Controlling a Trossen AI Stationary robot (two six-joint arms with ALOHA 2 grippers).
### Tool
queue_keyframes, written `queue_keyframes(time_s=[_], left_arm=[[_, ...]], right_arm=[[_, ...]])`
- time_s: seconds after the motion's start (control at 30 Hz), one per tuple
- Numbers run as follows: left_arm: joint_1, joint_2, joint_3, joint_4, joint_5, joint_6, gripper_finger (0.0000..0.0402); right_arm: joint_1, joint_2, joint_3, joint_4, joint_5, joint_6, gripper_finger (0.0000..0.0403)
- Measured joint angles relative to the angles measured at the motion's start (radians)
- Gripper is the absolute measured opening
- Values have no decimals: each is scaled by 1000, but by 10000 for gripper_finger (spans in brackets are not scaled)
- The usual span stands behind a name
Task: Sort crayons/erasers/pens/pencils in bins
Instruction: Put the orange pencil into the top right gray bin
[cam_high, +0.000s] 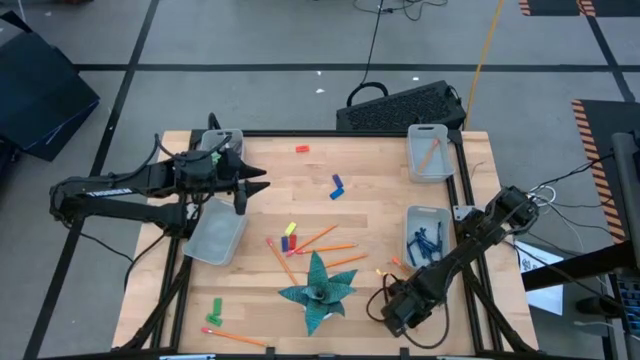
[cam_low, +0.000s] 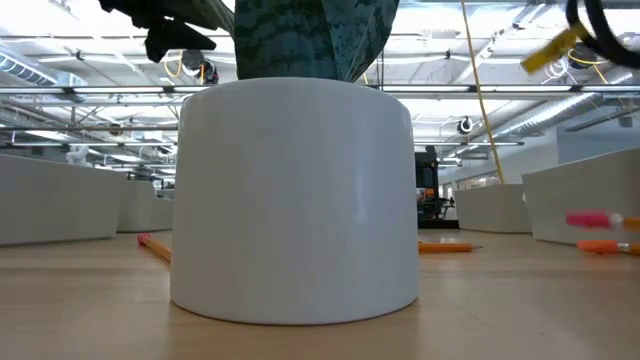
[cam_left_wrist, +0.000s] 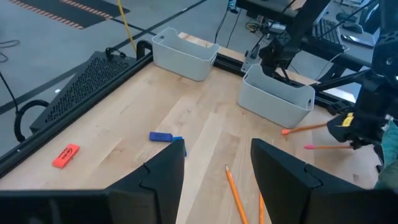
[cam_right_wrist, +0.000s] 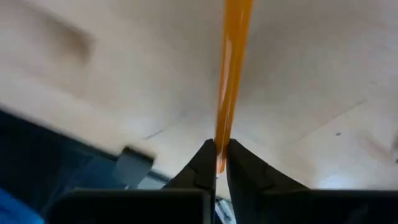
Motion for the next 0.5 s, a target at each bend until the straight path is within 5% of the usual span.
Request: queue_keyframes(time_s=[0.27, 0.5], left_arm=[[0, 0, 0, 2, -7, 15, 186], [0, 0, 0, 13, -8, 19, 186]], right_arm=[[-88, -123, 10, -4, 204, -119, 16], [-274, -298, 11, -76, 374, -269, 16]])
